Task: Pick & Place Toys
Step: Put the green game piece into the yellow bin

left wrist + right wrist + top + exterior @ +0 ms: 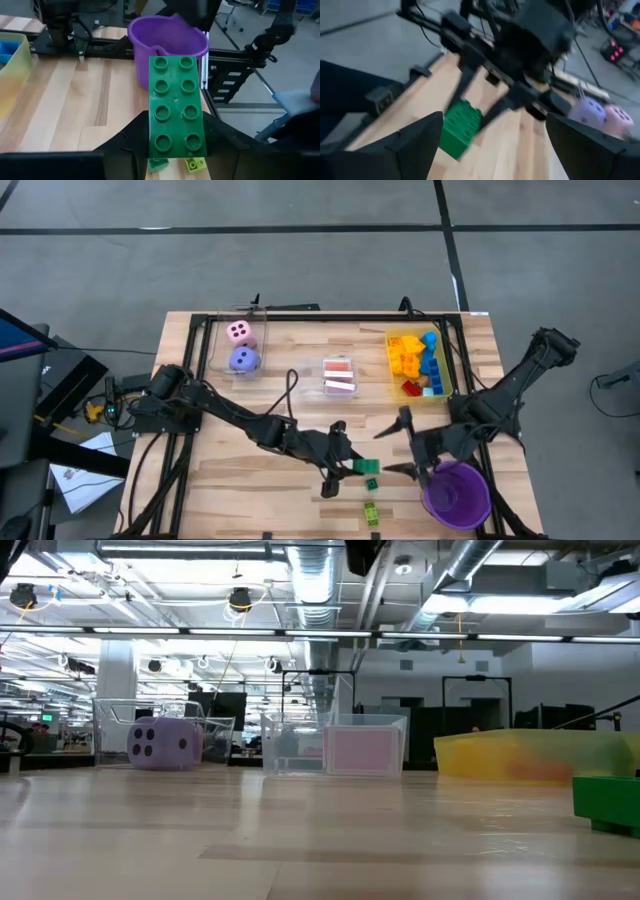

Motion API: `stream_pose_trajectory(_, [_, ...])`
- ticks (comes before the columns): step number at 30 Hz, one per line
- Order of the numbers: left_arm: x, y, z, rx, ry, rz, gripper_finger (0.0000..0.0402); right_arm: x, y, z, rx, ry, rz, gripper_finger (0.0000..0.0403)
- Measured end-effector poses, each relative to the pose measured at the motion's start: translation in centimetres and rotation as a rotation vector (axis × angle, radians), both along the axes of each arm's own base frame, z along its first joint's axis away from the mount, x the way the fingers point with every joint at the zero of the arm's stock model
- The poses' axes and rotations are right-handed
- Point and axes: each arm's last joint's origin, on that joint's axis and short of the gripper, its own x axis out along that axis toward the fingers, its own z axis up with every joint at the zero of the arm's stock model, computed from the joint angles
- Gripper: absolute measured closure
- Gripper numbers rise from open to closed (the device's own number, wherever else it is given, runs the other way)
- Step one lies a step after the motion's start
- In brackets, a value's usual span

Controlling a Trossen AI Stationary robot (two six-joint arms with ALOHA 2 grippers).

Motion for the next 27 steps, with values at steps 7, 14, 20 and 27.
stream_pose_trajectory(7, [0.0, 0.8, -0.8, -0.027, 0.002, 0.028, 0.0267, -0.4, 0.9, 1.0, 0.028, -0.048, 0.068, 0.0067])
stream_pose_trajectory(14, [0.5, 2.4, -0.9, -0.128, -0.088, 0.053, 0.0266, -0.5, 1.3, 1.2, 0.018, -0.070, 0.113, 0.0070])
stream_pose_trajectory(20, [0.6, 3.0, -0.8, -0.219, -0.151, 0.017, 0.0266, -0.1, 1.4, 0.7, -0.016, -0.053, 0.109, 0.0070])
stream_pose_trajectory(27, [0.4, 2.1, 0.0, -0.250, -0.226, -0.011, 0.0266, 1.6, 1.8, -0.5, -0.113, -0.059, 0.103, 0.0070])
